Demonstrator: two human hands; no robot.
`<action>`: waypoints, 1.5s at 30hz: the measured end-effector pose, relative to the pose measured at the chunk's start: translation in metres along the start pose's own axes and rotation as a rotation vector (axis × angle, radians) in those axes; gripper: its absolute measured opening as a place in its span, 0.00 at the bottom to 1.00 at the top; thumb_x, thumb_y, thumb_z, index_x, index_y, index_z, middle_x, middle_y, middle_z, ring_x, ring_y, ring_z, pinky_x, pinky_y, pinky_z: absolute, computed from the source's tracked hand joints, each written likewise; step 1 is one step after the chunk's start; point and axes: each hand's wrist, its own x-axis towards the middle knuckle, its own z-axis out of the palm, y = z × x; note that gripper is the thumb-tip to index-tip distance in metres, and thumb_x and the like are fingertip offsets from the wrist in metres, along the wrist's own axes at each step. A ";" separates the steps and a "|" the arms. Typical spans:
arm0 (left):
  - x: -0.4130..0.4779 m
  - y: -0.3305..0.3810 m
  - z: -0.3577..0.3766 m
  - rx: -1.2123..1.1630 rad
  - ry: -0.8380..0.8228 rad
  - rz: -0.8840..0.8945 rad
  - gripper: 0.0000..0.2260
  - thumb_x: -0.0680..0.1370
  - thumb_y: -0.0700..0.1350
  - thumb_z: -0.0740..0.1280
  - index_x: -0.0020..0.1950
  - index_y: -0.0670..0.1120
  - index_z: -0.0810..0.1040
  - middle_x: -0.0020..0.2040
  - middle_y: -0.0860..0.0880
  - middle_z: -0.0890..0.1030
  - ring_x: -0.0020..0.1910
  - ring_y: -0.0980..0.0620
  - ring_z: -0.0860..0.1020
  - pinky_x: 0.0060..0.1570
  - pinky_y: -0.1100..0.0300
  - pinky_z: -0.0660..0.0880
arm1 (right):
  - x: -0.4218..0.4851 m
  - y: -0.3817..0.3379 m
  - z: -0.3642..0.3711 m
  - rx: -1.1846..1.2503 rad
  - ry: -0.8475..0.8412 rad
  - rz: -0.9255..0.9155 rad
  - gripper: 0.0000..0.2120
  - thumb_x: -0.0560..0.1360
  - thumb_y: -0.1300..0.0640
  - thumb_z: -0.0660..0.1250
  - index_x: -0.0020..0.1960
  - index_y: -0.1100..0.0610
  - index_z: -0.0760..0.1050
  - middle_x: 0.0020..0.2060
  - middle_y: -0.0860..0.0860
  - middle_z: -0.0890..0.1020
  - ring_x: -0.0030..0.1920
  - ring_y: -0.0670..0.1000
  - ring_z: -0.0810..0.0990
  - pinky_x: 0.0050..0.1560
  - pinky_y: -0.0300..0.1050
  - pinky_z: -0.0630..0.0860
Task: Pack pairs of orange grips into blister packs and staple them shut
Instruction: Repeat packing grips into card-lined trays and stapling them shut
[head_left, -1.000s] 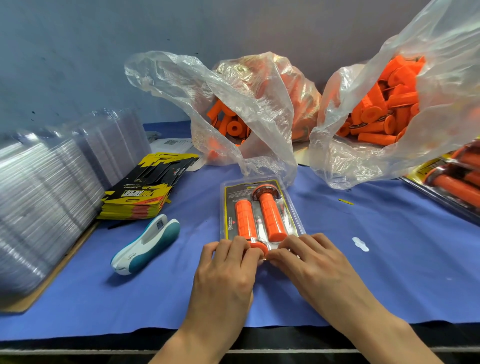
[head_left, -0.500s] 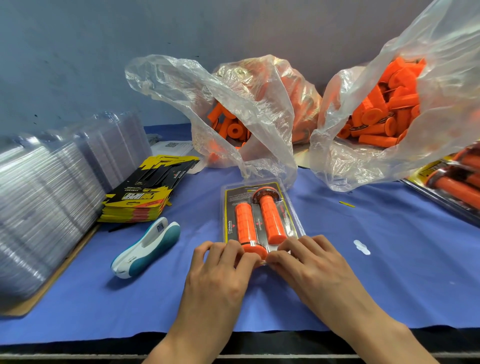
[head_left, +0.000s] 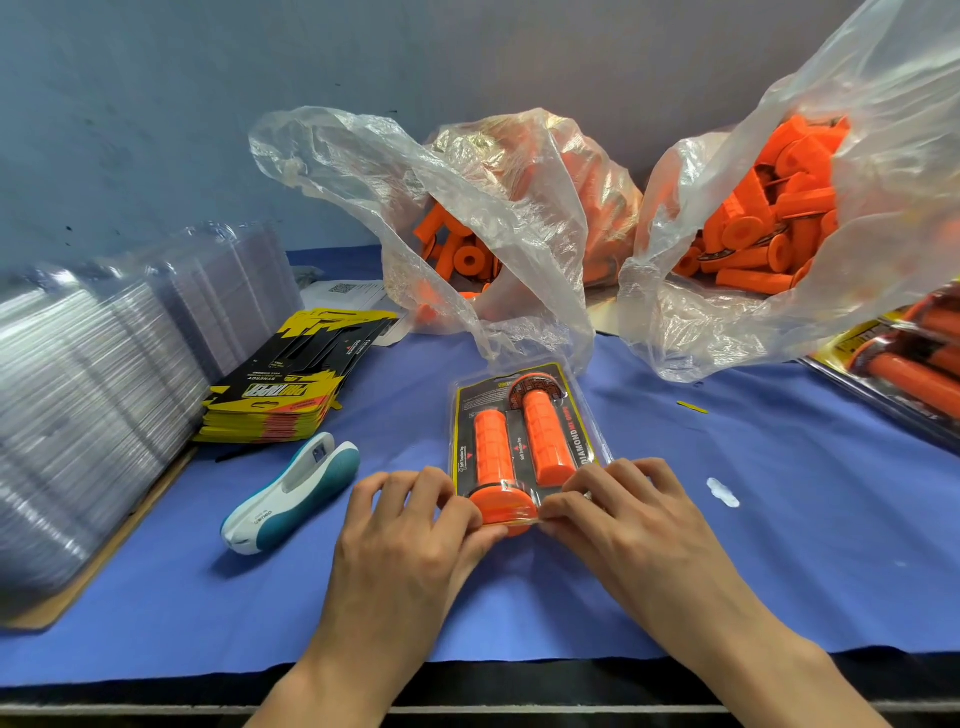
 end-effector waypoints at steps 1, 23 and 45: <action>0.000 -0.001 0.000 -0.006 0.005 -0.002 0.15 0.80 0.61 0.63 0.41 0.52 0.78 0.42 0.51 0.75 0.43 0.47 0.72 0.50 0.51 0.69 | 0.000 0.001 -0.001 -0.004 0.007 0.004 0.12 0.83 0.47 0.59 0.46 0.47 0.78 0.41 0.45 0.78 0.39 0.51 0.75 0.46 0.48 0.72; 0.001 0.003 0.000 -0.145 0.040 0.108 0.12 0.79 0.52 0.63 0.43 0.46 0.80 0.48 0.49 0.79 0.48 0.50 0.72 0.49 0.57 0.70 | -0.006 -0.013 -0.006 0.093 -0.075 0.032 0.04 0.81 0.49 0.63 0.51 0.46 0.77 0.45 0.45 0.75 0.43 0.51 0.75 0.48 0.48 0.73; 0.006 -0.011 0.000 -0.282 -0.029 0.193 0.14 0.80 0.58 0.65 0.41 0.51 0.79 0.55 0.50 0.81 0.54 0.48 0.75 0.53 0.54 0.74 | -0.006 -0.023 -0.007 0.112 -0.164 0.064 0.06 0.75 0.56 0.73 0.48 0.50 0.77 0.42 0.47 0.74 0.41 0.52 0.74 0.47 0.45 0.72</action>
